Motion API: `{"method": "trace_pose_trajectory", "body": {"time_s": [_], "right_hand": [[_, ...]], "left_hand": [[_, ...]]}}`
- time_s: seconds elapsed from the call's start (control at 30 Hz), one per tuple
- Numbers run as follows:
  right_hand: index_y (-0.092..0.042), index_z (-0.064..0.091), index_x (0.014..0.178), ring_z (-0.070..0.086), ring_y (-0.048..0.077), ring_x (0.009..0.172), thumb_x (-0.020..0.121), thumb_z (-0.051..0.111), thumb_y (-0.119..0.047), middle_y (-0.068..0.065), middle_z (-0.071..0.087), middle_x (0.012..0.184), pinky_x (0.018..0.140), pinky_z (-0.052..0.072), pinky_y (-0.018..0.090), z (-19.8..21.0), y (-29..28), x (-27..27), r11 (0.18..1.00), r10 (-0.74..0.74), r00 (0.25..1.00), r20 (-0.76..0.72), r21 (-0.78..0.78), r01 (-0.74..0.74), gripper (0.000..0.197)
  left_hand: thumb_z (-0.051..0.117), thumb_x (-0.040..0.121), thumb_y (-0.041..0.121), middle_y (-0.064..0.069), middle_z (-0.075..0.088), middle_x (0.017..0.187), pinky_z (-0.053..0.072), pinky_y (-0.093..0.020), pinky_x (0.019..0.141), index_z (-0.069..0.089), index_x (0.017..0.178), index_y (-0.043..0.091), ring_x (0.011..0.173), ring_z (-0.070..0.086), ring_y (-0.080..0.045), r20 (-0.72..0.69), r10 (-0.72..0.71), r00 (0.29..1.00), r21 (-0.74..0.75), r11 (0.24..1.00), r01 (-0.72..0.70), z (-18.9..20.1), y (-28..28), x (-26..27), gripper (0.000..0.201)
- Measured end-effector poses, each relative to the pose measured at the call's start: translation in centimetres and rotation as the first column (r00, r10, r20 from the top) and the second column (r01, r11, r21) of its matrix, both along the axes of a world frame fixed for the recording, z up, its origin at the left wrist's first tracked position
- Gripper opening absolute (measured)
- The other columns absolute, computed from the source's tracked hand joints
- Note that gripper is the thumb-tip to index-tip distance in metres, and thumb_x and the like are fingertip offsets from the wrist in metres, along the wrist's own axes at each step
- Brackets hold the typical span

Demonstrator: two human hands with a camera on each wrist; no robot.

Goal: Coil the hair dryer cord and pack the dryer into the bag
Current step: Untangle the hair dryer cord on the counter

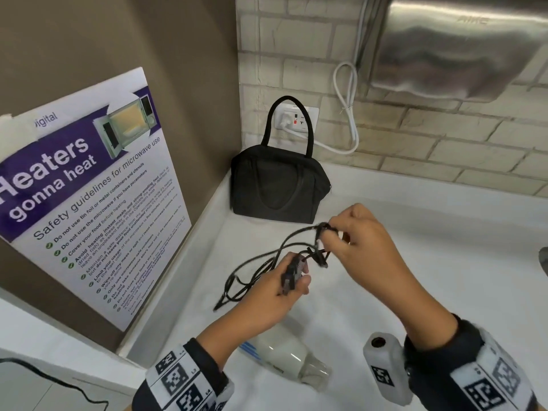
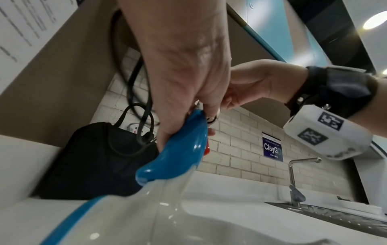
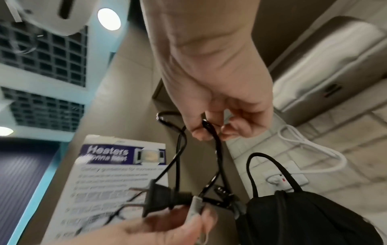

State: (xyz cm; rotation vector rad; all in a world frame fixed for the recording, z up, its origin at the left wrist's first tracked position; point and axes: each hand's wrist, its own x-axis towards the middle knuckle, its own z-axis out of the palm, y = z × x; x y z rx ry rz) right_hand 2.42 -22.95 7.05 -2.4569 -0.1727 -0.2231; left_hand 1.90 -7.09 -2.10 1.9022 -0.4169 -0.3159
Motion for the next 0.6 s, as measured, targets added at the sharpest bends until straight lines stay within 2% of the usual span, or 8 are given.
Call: {"method": "trace_pose_trajectory", "body": {"time_s": [0.1, 0.17, 0.23, 0.3, 0.37, 0.5, 0.6], "right_hand": [[-0.013, 0.058, 0.063, 0.045, 0.009, 0.058, 0.092, 0.054, -0.023, -0.007, 0.054, 0.064, 0.060, 0.036, 0.024, 0.7, -0.6, 1.1, 0.952, -0.017, 0.991, -0.132, 0.302, 0.057, 0.031], [-0.016, 0.056, 0.063, 0.042, 0.006, 0.048, 0.093, 0.052, -0.028, -0.012, 0.053, 0.052, 0.054, 0.037, 0.021, 1.0, -0.9, 1.4, 0.870, 0.015, 0.972, -0.235, 0.482, 0.102, 0.033], [-0.014, 0.056, 0.071, 0.044, 0.010, 0.047, 0.095, 0.050, -0.027, -0.006, 0.057, 0.056, 0.049, 0.038, 0.021, 0.9, -1.2, 1.8, 0.795, 0.052, 0.963, -0.266, 0.595, 0.121, 0.028], [-0.014, 0.055, 0.078, 0.046, 0.012, 0.046, 0.097, 0.046, -0.025, 0.002, 0.059, 0.061, 0.047, 0.040, 0.022, 0.6, -1.6, 2.3, 0.753, 0.057, 0.957, -0.286, 0.641, 0.147, 0.024], [-0.014, 0.054, 0.085, 0.047, 0.011, 0.043, 0.098, 0.045, -0.025, 0.003, 0.060, 0.059, 0.044, 0.042, 0.021, -0.3, -1.6, 2.9, 0.716, 0.038, 0.929, -0.369, 0.659, 0.233, 0.019], [-0.009, 0.053, 0.098, 0.049, 0.010, 0.040, 0.097, 0.046, -0.014, 0.004, 0.063, 0.055, 0.038, 0.043, 0.020, -2.7, -1.2, 3.6, 0.582, 0.077, 0.812, -0.578, 0.687, 0.434, 0.009], [-0.010, 0.055, 0.099, 0.051, 0.009, 0.042, 0.096, 0.045, -0.009, 0.004, 0.065, 0.060, 0.041, 0.047, 0.019, -4.1, -1.2, 3.8, 0.592, 0.129, 0.765, -0.630, 0.668, 0.450, 0.010]], "left_hand": [[0.041, 0.096, 0.041, 0.006, 0.066, 0.088, 0.051, -0.025, 0.070, 0.053, 0.096, 0.020, 0.065, 0.056, -0.009, -0.041, 0.018, 0.999, -0.023, 1.000, -0.019, 0.6, 0.3, 0.0, 0.024], [0.041, 0.096, 0.039, 0.006, 0.065, 0.091, 0.051, -0.024, 0.069, 0.056, 0.099, 0.019, 0.066, 0.056, -0.009, -0.080, 0.041, 0.996, -0.061, 0.997, -0.046, 0.6, 0.7, 0.1, 0.026], [0.043, 0.096, 0.036, 0.006, 0.064, 0.092, 0.052, -0.023, 0.071, 0.057, 0.100, 0.023, 0.071, 0.057, -0.009, -0.100, 0.044, 0.994, -0.125, 0.991, -0.057, 0.7, 1.2, -0.2, 0.019], [0.046, 0.097, 0.030, 0.005, 0.062, 0.090, 0.053, -0.027, 0.075, 0.056, 0.098, 0.025, 0.077, 0.056, -0.010, -0.097, 0.024, 0.995, -0.195, 0.980, -0.043, 0.8, 1.7, -0.4, 0.011], [0.048, 0.095, 0.027, 0.004, 0.059, 0.090, 0.052, -0.031, 0.077, 0.055, 0.095, 0.022, 0.076, 0.054, -0.014, -0.100, 0.004, 0.995, -0.236, 0.971, -0.027, 1.0, 2.1, -0.6, 0.008], [0.051, 0.095, 0.017, -0.006, 0.055, 0.087, 0.051, -0.035, 0.076, 0.055, 0.092, 0.011, 0.074, 0.053, -0.021, -0.150, 0.024, 0.988, -0.322, 0.944, -0.072, 1.5, 2.7, -0.6, 0.007], [0.054, 0.091, 0.030, -0.003, 0.059, 0.077, 0.053, -0.040, 0.074, 0.056, 0.081, 0.011, 0.071, 0.058, -0.021, -0.208, 0.087, 0.974, -0.340, 0.927, -0.155, 1.9, 2.6, -0.4, 0.021]]}}
